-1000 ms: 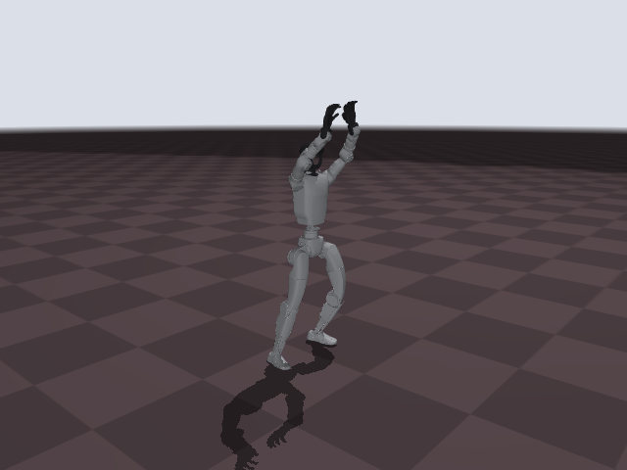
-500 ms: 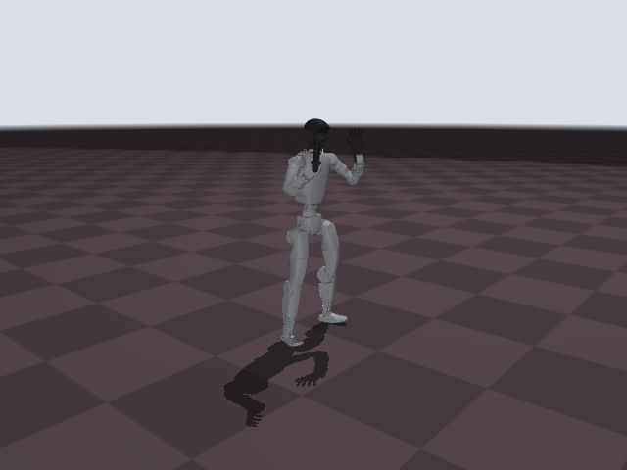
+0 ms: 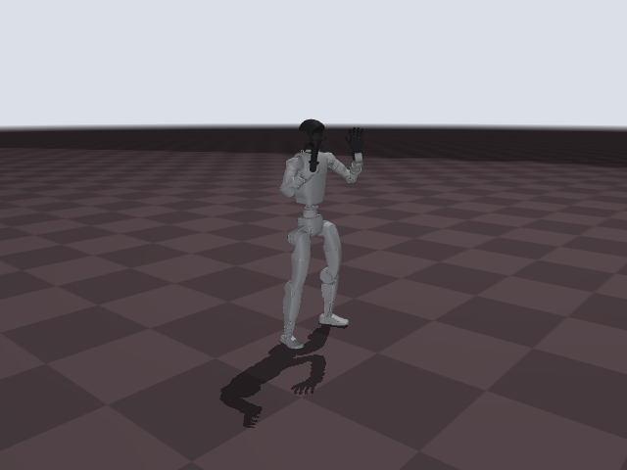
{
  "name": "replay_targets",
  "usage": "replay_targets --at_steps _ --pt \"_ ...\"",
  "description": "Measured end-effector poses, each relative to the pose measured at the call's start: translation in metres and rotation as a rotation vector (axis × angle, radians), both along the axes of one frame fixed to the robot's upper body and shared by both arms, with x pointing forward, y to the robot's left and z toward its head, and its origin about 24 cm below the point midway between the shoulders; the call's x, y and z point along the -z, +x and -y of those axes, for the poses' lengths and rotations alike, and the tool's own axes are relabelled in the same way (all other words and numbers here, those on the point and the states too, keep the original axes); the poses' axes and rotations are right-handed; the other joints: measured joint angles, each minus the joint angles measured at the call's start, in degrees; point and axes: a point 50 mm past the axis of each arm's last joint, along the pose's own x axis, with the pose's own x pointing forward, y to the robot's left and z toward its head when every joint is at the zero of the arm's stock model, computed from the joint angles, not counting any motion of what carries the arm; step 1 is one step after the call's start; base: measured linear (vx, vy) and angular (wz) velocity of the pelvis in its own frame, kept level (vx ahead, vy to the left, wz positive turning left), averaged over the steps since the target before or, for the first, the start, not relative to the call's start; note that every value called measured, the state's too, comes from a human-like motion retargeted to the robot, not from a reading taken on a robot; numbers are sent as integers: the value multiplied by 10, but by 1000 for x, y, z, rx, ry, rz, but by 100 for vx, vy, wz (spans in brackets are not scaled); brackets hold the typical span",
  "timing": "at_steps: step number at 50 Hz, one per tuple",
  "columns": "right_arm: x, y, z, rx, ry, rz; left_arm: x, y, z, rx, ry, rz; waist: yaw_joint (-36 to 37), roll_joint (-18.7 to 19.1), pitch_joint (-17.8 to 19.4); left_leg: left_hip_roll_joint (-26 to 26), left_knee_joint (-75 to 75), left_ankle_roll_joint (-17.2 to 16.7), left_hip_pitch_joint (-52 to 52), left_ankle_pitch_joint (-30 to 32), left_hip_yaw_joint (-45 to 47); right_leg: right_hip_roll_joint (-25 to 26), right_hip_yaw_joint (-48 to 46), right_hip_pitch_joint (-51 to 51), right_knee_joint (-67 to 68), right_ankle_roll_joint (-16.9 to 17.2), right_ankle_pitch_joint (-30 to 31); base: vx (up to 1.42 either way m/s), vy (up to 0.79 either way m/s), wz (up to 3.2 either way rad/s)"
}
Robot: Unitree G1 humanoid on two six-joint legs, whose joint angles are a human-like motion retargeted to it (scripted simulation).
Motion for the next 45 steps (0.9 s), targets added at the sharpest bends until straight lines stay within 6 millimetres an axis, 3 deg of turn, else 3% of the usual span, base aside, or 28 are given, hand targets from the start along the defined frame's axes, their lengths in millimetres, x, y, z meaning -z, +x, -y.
replay_targets --at_steps 10,22,28,33,36,40,43,45 --pt "3 -8 -3 27 -37 -7 6 -3 -4 -17 -10 -6 0 1 -14 -2 -20 -5 17 -7 18 -2 10 -6 9 -14 -6 7 2 -10" --pt "22 -14 -8 -8 -18 -12 43 -13 -16 3 -89 -81 -13 -9 -16 -10 -27 -8 19 -17 43 -8 29 -21 2 1 -5 5 3 -13" --pt "28 -12 -7 -23 7 -63 49 -12 -16 17 -60 -146 -4 -21 3 -11 5 -1 4 -33 53 -15 40 -31 6 2 -10 2 4 -20" --pt "25 -11 -10 -43 21 -41 44 -12 -15 46 -77 -136 8 -20 64 1 118 29 -24 -87 51 -22 56 -21 19 -13 -18 -2 10 -23" --pt "18 -16 -14 -66 6 1 35 -15 -11 96 -91 -111 10 0 133 24 240 69 -37 -151 37 -22 63 -21 105 -45 -63 -5 16 -5" --pt "-6 -23 -16 -79 -34 95 4 -17 4 154 -13 -46 0 17 224 51 447 123 -90 -252 -6 -39 68 -99 380 -68 -182 -9 18 33" --pt "-37 -31 -17 -75 -100 186 -34 -23 13 130 67 72 -18 23 242 51 566 143 -157 -304 -41 -61 64 -153 503 -65 -229 -3 24 64" --pt "-64 -36 -19 -69 -168 240 -66 -27 17 66 97 181 -28 32 224 42 593 148 -193 -321 -52 -74 58 -176 517 -58 -232 6 36 53"
